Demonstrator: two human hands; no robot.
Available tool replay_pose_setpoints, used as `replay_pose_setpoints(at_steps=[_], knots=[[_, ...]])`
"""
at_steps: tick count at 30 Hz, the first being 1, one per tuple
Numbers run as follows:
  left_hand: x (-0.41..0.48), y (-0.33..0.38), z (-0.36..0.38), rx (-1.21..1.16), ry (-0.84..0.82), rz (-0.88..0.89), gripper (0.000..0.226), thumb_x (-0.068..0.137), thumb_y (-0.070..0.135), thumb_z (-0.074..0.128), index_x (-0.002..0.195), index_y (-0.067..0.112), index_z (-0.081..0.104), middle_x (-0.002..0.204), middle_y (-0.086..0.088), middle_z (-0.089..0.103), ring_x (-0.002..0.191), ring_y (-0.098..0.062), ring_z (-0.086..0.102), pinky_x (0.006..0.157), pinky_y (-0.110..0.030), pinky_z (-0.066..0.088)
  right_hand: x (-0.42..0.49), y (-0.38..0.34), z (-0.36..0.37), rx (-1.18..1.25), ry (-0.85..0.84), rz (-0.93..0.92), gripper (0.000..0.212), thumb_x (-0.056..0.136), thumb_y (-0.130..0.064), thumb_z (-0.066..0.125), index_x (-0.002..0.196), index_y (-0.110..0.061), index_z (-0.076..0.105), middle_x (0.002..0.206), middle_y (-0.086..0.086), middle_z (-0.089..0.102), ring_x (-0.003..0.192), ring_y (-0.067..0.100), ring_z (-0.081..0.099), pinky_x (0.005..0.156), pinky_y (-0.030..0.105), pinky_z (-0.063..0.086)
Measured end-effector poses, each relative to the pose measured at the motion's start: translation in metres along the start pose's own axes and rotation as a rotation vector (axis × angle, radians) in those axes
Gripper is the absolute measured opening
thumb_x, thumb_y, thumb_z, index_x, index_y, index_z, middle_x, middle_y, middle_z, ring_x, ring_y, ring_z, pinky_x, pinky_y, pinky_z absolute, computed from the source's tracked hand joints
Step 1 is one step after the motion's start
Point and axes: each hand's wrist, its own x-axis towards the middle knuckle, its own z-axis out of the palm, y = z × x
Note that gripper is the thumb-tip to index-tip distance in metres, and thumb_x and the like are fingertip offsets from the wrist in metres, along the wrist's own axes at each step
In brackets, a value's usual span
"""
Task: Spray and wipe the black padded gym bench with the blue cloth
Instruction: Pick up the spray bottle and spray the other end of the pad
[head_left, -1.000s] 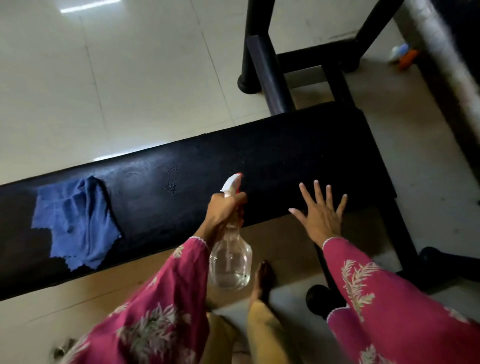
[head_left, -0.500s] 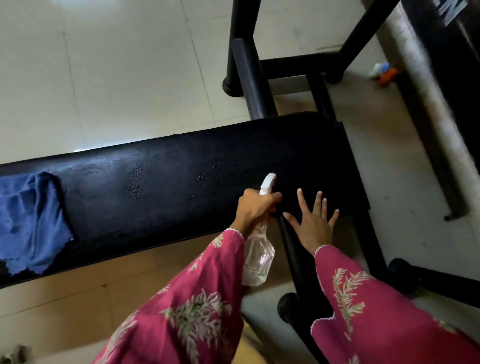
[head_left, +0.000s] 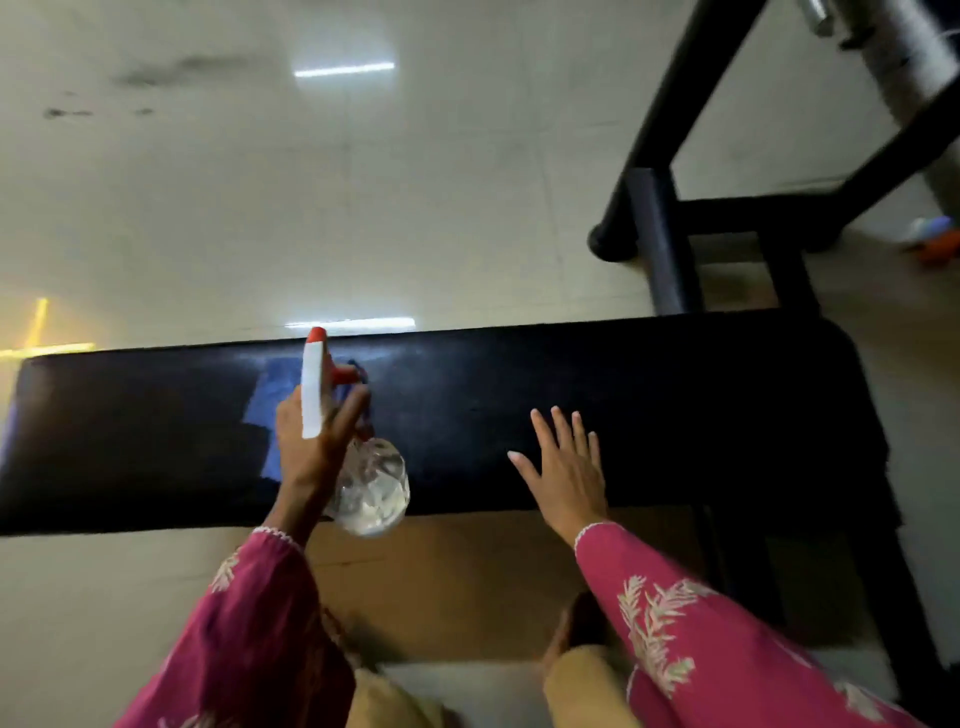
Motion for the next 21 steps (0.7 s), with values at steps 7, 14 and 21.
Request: replay_pose_setpoints(at_steps=[7, 14, 21], knots=[[0.070, -0.084, -0.209, -0.031, 0.524, -0.005, 0.019, 0.075, 0.029, 0.066, 0.092, 0.026, 0.057, 0.076, 0.008, 0.064, 0.056, -0.015, 0.059, 0.054, -0.028, 0.050, 0.017, -0.235, 0.098, 0.059, -0.001, -0.415, 0.056, 0.086, -0.039, 0.051, 0.134, -0.010, 0.046, 0.142, 0.013, 0.043, 0.131, 0.031, 0.040, 0.106, 0.046, 0.031], [0.130, -0.149, -0.323, 0.168, 0.648, 0.133, 0.044, 0.079, 0.031, 0.063, 0.103, -0.005, 0.057, 0.093, -0.007, 0.059, 0.078, 0.006, 0.055, 0.073, -0.002, 0.038, 0.050, -0.371, 0.190, -0.175, -0.042, -0.473, 0.075, 0.073, -0.049, 0.069, 0.137, -0.020, 0.042, 0.144, 0.011, 0.040, 0.130, 0.030, 0.041, 0.103, 0.048, 0.033], [0.151, -0.181, -0.353, 0.178, 0.554, 0.150, 0.049, 0.079, 0.031, 0.061, 0.106, -0.008, 0.053, 0.091, -0.004, 0.053, 0.072, 0.008, 0.052, 0.069, -0.003, 0.040, 0.056, -0.380, 0.219, -0.307, 0.019, -0.447, 0.086, 0.064, -0.059, 0.063, 0.136, -0.021, 0.036, 0.141, 0.013, 0.044, 0.125, 0.031, 0.048, 0.094, 0.053, 0.041]])
